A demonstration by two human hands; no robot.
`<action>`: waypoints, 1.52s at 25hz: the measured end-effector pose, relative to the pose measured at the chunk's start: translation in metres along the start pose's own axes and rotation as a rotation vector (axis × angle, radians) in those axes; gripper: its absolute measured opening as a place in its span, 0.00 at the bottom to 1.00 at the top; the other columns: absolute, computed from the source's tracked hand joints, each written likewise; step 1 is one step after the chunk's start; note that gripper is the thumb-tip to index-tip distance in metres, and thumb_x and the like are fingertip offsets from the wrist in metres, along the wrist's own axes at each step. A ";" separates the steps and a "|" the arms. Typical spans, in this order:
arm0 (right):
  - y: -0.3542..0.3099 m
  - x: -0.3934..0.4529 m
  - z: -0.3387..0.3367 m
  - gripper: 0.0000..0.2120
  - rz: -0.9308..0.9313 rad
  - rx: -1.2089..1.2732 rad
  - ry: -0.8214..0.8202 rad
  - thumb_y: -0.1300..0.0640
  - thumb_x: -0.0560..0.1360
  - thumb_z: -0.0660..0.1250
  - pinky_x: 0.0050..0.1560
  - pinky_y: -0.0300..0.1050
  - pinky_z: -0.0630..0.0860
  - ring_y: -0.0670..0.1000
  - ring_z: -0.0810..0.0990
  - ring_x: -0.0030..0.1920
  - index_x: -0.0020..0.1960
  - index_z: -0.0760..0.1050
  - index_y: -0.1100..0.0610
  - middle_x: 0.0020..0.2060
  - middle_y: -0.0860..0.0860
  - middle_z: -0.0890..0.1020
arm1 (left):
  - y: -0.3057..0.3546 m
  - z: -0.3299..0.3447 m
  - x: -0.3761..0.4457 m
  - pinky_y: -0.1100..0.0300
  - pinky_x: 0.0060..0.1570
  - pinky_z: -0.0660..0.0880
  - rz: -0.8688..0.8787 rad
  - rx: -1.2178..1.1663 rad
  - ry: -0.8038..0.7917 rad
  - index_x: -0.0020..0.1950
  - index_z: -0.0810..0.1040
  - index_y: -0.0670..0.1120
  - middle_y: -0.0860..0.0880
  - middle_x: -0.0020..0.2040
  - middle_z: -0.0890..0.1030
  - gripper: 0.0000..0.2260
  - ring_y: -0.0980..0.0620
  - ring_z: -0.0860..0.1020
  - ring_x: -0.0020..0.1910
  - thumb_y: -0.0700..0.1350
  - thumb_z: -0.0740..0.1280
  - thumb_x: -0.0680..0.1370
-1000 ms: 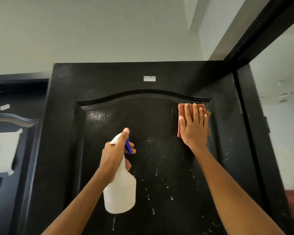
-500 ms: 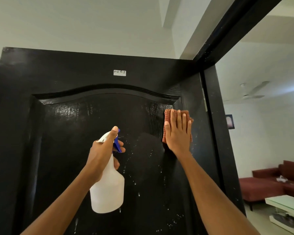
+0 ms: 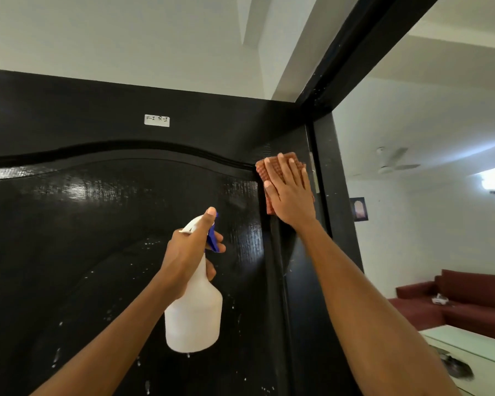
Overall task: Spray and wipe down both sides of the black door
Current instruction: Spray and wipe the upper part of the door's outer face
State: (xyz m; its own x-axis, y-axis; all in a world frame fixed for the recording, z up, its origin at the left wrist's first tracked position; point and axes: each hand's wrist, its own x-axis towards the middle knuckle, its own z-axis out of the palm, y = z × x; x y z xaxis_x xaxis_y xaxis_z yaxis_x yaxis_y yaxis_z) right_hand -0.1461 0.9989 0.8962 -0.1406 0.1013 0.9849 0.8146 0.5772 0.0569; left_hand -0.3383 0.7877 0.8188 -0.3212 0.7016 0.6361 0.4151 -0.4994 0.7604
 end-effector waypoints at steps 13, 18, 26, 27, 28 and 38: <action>0.014 -0.122 0.009 0.30 -0.108 -0.052 -0.112 0.41 0.86 0.42 0.82 0.57 0.40 0.54 0.37 0.83 0.84 0.38 0.48 0.83 0.52 0.38 | 0.007 0.047 0.001 0.57 0.28 0.76 0.034 -0.054 -0.068 0.50 0.82 0.44 0.44 0.42 0.86 0.27 0.43 0.78 0.26 0.68 0.60 0.78; 0.010 0.004 -0.007 0.31 0.409 0.100 -0.054 0.39 0.86 0.39 0.82 0.60 0.38 0.57 0.38 0.83 0.84 0.35 0.48 0.83 0.55 0.39 | 0.016 0.035 0.009 0.59 0.27 0.76 0.071 -0.047 -0.051 0.55 0.81 0.47 0.43 0.44 0.85 0.25 0.47 0.78 0.26 0.67 0.60 0.79; 0.004 -0.086 0.017 0.31 0.345 0.067 0.020 0.39 0.86 0.41 0.82 0.59 0.41 0.56 0.39 0.83 0.84 0.38 0.49 0.84 0.54 0.39 | -0.004 0.054 -0.004 0.58 0.27 0.77 0.009 -0.103 -0.085 0.51 0.81 0.45 0.43 0.42 0.86 0.25 0.43 0.77 0.28 0.66 0.59 0.80; 0.000 -0.120 0.021 0.31 0.415 0.088 0.026 0.40 0.86 0.42 0.82 0.60 0.42 0.56 0.38 0.83 0.84 0.37 0.50 0.83 0.54 0.38 | -0.009 0.059 -0.009 0.58 0.28 0.77 -0.003 -0.113 -0.097 0.51 0.81 0.45 0.43 0.42 0.86 0.24 0.43 0.77 0.28 0.65 0.59 0.80; -0.007 -0.156 0.026 0.32 0.478 0.104 0.031 0.41 0.86 0.43 0.82 0.61 0.44 0.57 0.39 0.83 0.84 0.38 0.51 0.83 0.54 0.39 | -0.015 0.064 -0.017 0.57 0.28 0.77 -0.016 -0.116 -0.101 0.50 0.80 0.46 0.43 0.42 0.86 0.23 0.43 0.77 0.28 0.65 0.59 0.80; -0.056 -0.236 0.031 0.30 0.118 0.032 -0.099 0.44 0.87 0.43 0.79 0.67 0.55 0.61 0.47 0.83 0.85 0.47 0.55 0.84 0.57 0.48 | -0.065 0.029 -0.060 0.56 0.29 0.78 -0.137 -0.081 0.118 0.47 0.81 0.46 0.46 0.43 0.86 0.25 0.44 0.79 0.28 0.67 0.61 0.77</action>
State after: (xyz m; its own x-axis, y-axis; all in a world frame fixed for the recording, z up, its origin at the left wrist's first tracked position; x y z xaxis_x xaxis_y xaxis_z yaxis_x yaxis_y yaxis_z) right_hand -0.1756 0.9679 0.6556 -0.1010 0.2480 0.9635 0.8104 0.5822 -0.0649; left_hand -0.3208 0.7925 0.7275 -0.4696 0.7040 0.5328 0.2924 -0.4455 0.8462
